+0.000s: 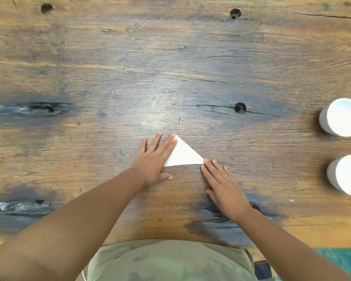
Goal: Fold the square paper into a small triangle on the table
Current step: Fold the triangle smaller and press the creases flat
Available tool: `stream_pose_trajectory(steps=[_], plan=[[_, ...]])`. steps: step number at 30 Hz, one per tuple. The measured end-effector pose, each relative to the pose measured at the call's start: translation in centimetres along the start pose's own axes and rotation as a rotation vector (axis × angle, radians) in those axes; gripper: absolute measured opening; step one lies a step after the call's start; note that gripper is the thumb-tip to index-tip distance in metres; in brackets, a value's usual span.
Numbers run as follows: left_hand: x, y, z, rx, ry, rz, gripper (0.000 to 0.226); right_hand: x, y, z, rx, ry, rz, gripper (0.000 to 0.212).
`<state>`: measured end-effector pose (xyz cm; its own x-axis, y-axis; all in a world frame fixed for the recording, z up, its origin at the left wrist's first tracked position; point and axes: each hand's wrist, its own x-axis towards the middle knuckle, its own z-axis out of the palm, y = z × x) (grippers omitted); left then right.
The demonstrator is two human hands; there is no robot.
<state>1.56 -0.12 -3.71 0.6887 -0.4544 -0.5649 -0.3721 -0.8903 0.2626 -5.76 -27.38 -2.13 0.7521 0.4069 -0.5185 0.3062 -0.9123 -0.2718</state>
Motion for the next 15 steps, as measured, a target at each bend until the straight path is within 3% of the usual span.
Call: stream_pose_trajectory(steps=[10, 15], plan=[[-0.6, 0.5, 0.2, 0.016, 0.04, 0.0, 0.113, -0.1, -0.1, -0.3, 0.026, -0.013, 0.011, 0.075], [-2.6, 1.7, 1.3, -0.076, 0.079, -0.093, 0.103, 0.6, -0.9, -1.4, 0.145, 0.1, 0.062, 0.054]])
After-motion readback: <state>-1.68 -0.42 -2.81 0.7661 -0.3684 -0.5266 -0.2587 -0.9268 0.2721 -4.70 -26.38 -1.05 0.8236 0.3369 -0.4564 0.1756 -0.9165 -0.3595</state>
